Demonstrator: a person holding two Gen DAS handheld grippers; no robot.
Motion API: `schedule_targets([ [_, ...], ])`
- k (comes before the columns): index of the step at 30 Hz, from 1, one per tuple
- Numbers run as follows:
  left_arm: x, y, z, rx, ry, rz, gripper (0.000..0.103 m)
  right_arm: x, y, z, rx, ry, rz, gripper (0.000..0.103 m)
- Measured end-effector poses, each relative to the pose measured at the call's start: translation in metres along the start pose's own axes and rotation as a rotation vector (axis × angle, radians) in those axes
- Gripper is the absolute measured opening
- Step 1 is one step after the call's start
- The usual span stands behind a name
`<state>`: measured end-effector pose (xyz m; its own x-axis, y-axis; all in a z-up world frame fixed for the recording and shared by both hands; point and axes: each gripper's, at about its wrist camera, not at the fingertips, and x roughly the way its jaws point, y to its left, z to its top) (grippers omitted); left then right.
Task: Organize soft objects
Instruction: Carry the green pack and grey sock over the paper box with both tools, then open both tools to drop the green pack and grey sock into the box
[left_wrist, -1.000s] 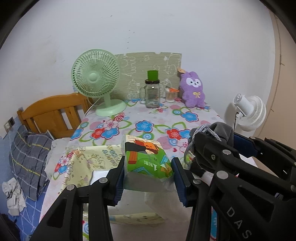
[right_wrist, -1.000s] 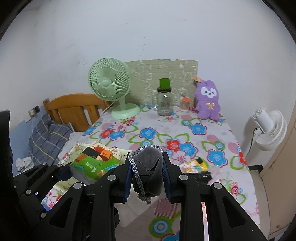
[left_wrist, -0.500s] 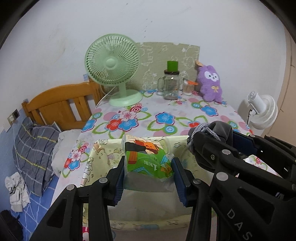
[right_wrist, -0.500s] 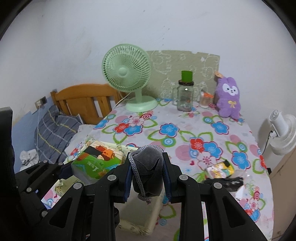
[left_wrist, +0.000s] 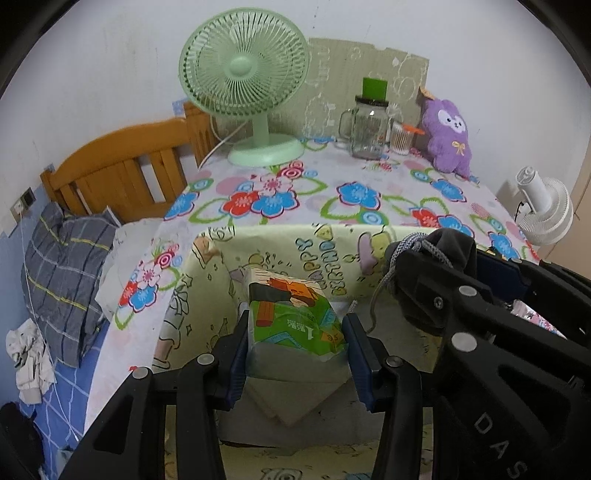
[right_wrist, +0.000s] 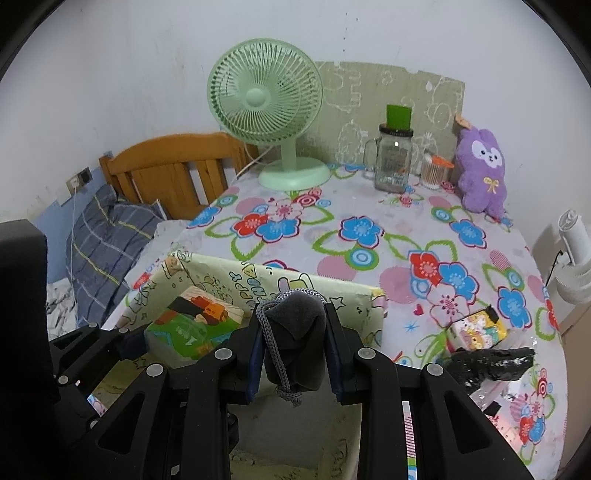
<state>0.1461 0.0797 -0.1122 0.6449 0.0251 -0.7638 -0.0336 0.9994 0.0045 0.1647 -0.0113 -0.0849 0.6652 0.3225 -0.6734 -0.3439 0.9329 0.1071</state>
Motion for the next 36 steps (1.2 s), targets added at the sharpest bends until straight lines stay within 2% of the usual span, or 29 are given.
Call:
schedule_targets([
  [8,0.010,0.004,0.001,-0.008,0.027,-0.015,0.056,0.016,0.003,0.001,-0.016,0.050,0.006,0.037],
  [10,0.009,0.004,0.002,-0.010,0.024,-0.021,0.059,0.017,0.002,0.000,-0.019,0.053,-0.004,0.054],
  [11,0.008,0.004,0.002,-0.010,0.021,-0.024,0.066,0.016,0.002,0.000,-0.015,0.050,-0.009,0.059],
  [12,0.007,0.004,0.002,-0.010,0.020,-0.024,0.070,0.015,0.001,0.000,-0.012,0.042,-0.011,0.067],
  [13,0.005,0.003,0.003,-0.011,0.015,-0.026,0.075,0.014,0.000,0.000,-0.011,0.033,-0.013,0.070],
  [22,-0.010,-0.004,0.004,0.000,-0.019,-0.030,0.091,-0.003,-0.002,0.001,-0.027,0.005,-0.037,0.079],
  [32,-0.037,-0.018,0.003,0.012,-0.075,-0.016,0.097,-0.033,-0.010,0.000,-0.020,-0.044,-0.038,0.082],
  [36,-0.049,-0.024,0.003,0.012,-0.098,-0.019,0.099,-0.048,-0.015,-0.001,-0.012,-0.072,-0.041,0.087],
])
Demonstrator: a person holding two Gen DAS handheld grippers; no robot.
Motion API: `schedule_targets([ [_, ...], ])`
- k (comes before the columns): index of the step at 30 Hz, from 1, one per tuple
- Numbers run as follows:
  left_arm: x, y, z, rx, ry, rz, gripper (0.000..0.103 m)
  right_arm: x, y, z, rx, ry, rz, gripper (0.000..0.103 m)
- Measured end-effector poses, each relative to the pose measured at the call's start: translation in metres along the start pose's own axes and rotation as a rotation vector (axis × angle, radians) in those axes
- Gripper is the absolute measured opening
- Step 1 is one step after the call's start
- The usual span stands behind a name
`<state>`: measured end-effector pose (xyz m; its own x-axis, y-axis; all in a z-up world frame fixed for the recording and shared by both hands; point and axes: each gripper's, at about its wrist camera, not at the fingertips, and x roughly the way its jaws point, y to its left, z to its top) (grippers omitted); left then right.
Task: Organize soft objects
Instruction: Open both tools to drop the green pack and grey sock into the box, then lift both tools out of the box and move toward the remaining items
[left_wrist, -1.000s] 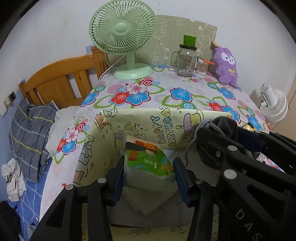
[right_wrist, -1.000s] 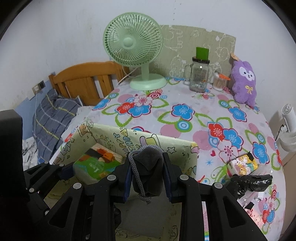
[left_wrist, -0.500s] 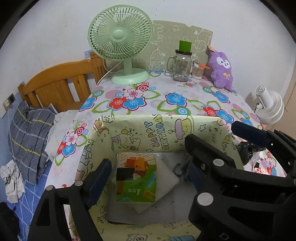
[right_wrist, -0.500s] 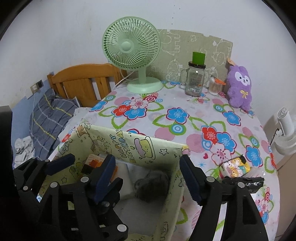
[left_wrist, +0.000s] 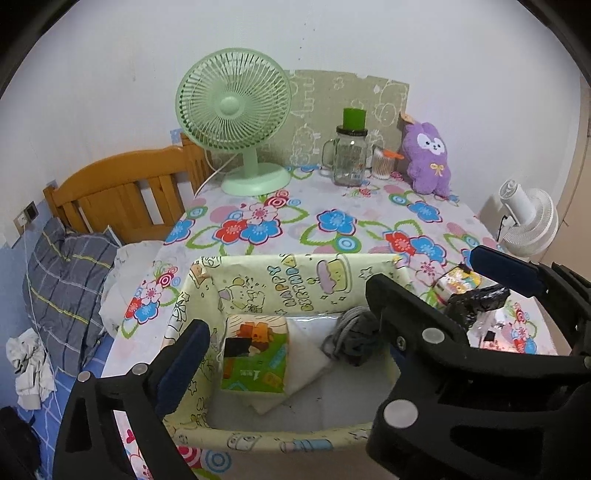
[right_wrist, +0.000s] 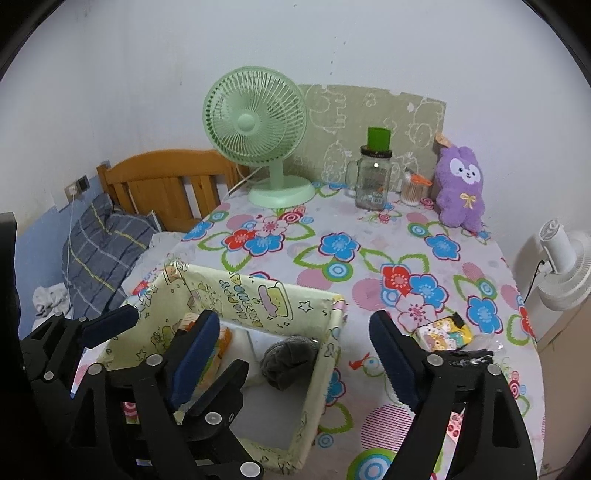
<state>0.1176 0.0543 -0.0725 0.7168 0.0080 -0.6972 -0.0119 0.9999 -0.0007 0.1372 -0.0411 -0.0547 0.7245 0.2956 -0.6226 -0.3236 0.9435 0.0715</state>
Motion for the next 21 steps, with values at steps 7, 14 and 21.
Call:
schedule_targets([
  [7,-0.020,-0.014,0.002,0.012,-0.042,0.001,0.102,-0.024,-0.009,-0.001,0.009,-0.038,-0.007,0.091],
  [14,-0.039,-0.029,0.001,0.016,-0.080,0.001,0.103,-0.050,-0.022,-0.004,0.017,-0.093,-0.031,0.097],
  [21,-0.054,-0.044,-0.001,0.021,-0.115,0.002,0.103,-0.071,-0.034,-0.008,0.029,-0.128,-0.047,0.100],
])
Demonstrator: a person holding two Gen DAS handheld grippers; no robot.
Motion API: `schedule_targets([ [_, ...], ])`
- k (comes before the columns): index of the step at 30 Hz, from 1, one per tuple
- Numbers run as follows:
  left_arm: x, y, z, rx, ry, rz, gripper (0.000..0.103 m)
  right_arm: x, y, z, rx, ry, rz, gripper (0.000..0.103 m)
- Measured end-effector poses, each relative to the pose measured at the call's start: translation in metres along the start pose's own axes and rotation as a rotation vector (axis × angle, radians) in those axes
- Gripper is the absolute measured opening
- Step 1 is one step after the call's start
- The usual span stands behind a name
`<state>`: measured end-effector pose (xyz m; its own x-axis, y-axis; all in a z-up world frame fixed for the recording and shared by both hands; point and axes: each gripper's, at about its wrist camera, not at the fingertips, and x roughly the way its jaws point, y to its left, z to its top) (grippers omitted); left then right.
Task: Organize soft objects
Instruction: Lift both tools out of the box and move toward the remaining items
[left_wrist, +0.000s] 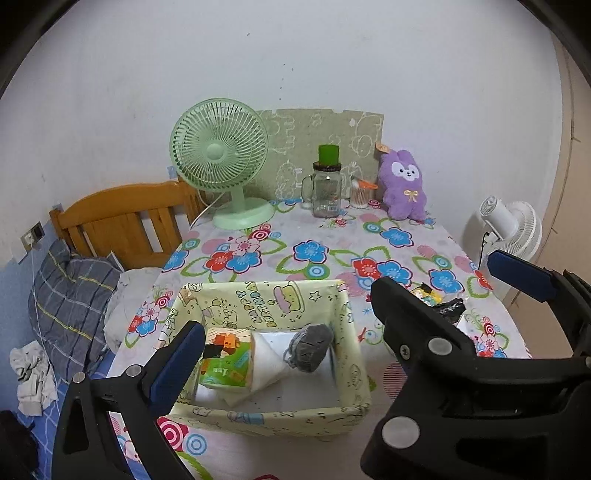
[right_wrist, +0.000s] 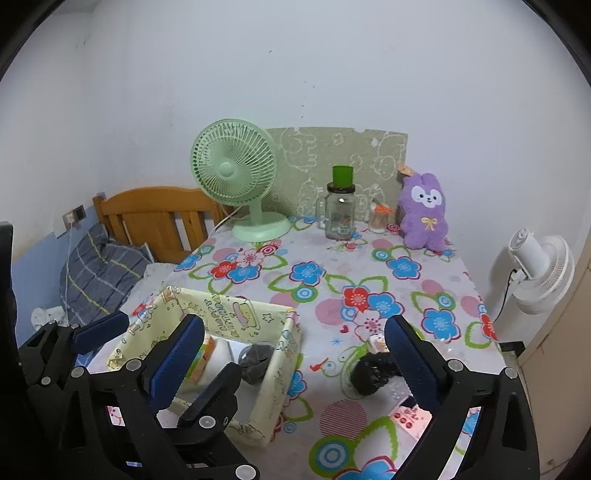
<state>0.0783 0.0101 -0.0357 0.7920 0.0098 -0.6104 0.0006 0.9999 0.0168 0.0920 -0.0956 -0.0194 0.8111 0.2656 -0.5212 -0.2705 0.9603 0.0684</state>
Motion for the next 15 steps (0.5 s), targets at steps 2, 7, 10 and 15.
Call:
schedule_targets([
  [2,-0.003,-0.004,0.000,0.001,-0.005,0.003,0.103,-0.005,-0.004,-0.001,0.000,-0.009,-0.006,0.100],
  [7,-0.009,-0.016,-0.001,0.011,-0.019,0.006,0.103,-0.016,-0.014,-0.003,-0.005,-0.025,-0.008,0.101],
  [10,-0.012,-0.024,-0.002,0.023,-0.027,0.001,0.103,-0.021,-0.020,-0.005,-0.013,-0.028,-0.009,0.101],
  [15,-0.015,-0.038,-0.002,0.033,-0.039,-0.023,0.103,-0.033,-0.033,-0.009,-0.001,-0.052,-0.041,0.103],
])
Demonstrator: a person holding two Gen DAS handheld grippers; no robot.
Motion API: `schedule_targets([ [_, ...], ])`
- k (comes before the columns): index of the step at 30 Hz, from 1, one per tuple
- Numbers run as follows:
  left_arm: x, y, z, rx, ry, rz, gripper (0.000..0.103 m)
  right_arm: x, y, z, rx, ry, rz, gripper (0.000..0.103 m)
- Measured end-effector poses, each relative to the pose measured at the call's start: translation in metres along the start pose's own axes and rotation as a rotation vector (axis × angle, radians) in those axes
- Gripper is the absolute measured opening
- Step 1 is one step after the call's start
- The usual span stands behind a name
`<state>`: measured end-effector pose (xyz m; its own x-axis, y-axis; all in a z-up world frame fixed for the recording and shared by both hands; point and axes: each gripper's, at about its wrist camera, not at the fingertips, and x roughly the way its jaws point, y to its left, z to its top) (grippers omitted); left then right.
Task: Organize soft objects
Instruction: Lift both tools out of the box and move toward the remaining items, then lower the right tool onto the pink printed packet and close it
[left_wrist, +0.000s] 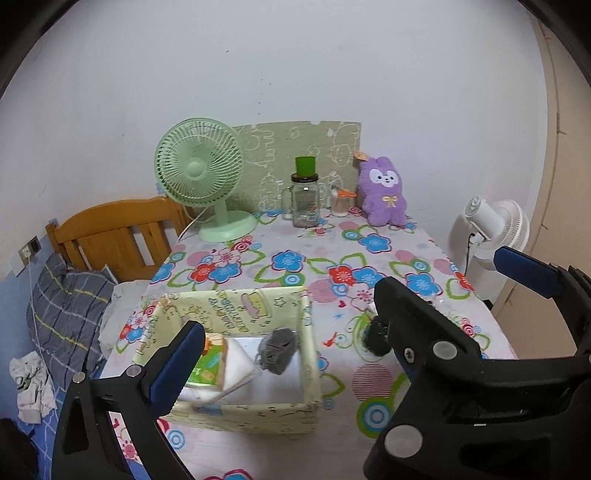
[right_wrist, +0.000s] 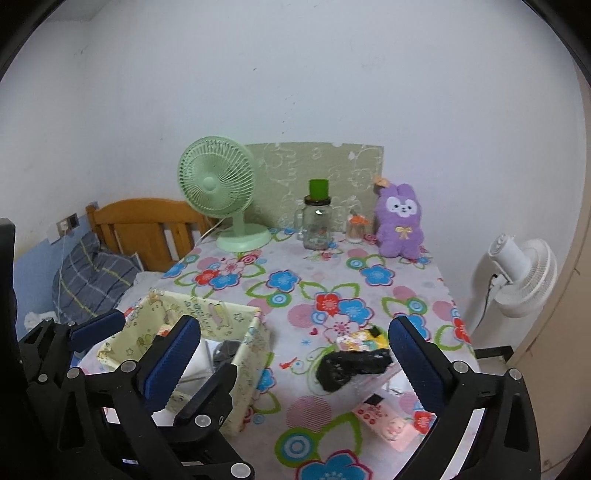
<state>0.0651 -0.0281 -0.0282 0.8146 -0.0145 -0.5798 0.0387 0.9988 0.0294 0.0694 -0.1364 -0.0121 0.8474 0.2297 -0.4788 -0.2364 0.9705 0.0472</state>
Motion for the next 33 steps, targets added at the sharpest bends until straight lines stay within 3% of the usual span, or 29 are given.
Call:
schedule_targets([
  [16,-0.002,-0.046,-0.009,0.022,-0.007,-0.048,0.103,-0.017,-0.041,-0.018,0.024,-0.007,-0.061,0.103],
  [33,0.026,-0.081,-0.036,-0.004,0.027,-0.100,0.102,-0.003,-0.080,-0.055,0.070,0.058,-0.099,0.103],
])
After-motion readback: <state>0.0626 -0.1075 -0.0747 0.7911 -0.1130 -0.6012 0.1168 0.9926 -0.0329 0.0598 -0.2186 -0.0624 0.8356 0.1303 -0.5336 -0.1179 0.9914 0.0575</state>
